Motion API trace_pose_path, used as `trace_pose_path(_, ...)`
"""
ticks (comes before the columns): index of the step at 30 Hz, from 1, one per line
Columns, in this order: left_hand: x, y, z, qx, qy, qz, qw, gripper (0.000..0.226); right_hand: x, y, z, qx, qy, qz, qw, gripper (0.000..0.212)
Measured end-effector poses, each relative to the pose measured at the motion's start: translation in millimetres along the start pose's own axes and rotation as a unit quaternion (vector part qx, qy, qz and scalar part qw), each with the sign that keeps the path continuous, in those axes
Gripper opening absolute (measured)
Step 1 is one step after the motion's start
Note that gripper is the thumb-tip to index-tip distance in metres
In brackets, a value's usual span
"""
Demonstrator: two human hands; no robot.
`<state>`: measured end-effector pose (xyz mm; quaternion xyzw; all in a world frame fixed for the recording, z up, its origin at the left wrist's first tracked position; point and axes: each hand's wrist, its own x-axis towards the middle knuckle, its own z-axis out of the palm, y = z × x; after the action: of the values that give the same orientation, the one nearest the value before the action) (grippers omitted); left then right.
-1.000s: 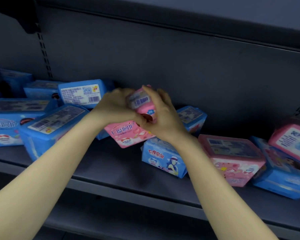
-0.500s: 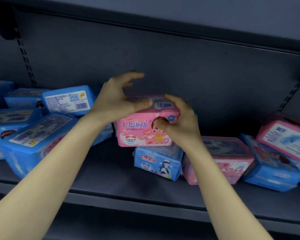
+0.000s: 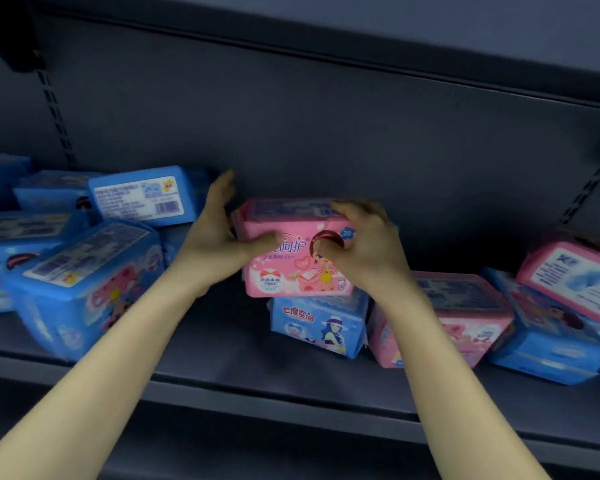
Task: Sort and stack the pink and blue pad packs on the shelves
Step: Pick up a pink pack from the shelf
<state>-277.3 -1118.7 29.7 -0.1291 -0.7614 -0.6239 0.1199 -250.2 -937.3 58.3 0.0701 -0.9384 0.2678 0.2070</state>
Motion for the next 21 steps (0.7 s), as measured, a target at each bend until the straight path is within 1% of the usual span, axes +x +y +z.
trace_pose_path(3,-8.8,-13.8,1.9,0.017,-0.013,-0.054,0.998,0.107,1.1,-4.7,0.3,-0.033,-0.001,-0.007,0.999,0.059)
trace_pose_path(6,-14.1,-19.1,4.1,0.009,0.001,-0.073,0.997,0.109,0.0,-7.9,0.7,-0.037,0.011,0.000,0.999,0.059)
trace_pose_path(9,-16.7,-18.2,5.9,-0.011,0.015,-0.079,0.997,0.098,-2.4,-9.5,-1.2,-0.043,0.017,0.008,0.999,0.059)
trace_pose_path(12,-19.3,-15.5,7.9,0.013,0.008,-0.054,0.998,0.060,-5.0,-11.1,-3.0,-0.041,0.010,0.015,0.999,0.060)
trace_pose_path(13,-19.6,-15.1,8.3,0.013,0.009,-0.048,0.999,0.052,-5.7,-11.5,-3.2,-0.036,0.008,0.018,0.999,0.059)
trace_pose_path(16,-19.1,-15.4,8.6,0.007,0.008,-0.036,0.999,0.047,-6.7,-12.4,-1.6,-0.049,0.004,0.019,0.999,0.056)
trace_pose_path(21,-19.3,-13.4,9.8,0.001,-0.002,-0.034,0.999,0.052,-5.3,-15.9,-0.6,-0.083,-0.005,0.032,0.996,0.054)
